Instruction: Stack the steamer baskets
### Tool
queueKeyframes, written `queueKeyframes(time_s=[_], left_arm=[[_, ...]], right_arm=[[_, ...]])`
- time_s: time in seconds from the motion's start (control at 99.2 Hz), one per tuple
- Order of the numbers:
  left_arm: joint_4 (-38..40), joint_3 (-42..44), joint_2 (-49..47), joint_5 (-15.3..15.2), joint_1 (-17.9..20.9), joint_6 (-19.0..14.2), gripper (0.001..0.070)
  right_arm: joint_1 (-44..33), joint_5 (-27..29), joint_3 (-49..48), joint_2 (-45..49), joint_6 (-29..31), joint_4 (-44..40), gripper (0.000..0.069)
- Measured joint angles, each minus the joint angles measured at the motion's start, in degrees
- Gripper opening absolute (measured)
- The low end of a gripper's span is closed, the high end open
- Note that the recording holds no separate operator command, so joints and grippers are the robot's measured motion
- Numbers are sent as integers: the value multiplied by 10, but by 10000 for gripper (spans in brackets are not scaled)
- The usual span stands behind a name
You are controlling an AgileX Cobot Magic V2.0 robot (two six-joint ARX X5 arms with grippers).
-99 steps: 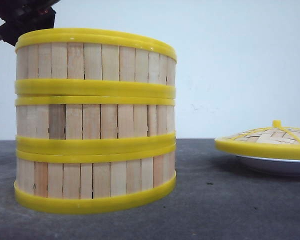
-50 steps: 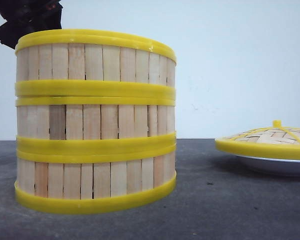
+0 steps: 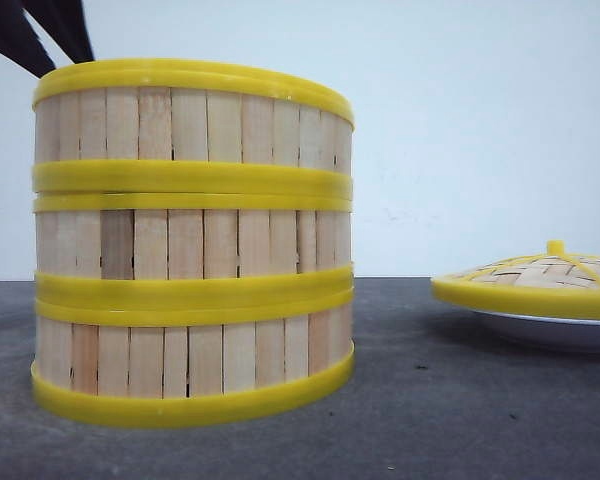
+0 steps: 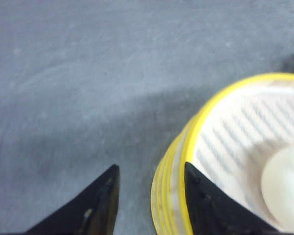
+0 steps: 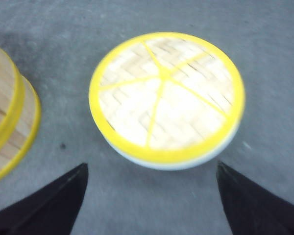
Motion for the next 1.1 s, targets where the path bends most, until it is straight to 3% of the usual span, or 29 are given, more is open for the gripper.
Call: queueKeyframes(time_s=[0.242, 0.494, 0.807, 0.948, 1.099], left_arm=[[1, -99, -89, -56, 1, -5, 238], [0, -197, -172, -59, 12, -18, 238], [-7, -205, -185, -59, 12, -20, 238], [-4, -205, -185, -59, 12, -20, 238], [-4, -205, -184, -59, 12, -20, 238]], right_arm=[[-54, -83, 0, 177, -24, 128, 517], [-81, -98, 0, 323, -54, 229, 517], [-80, -78, 0, 382, -84, 337, 515], [-83, -74, 0, 391, -87, 353, 421], [-83, -74, 0, 409, -87, 364, 394]])
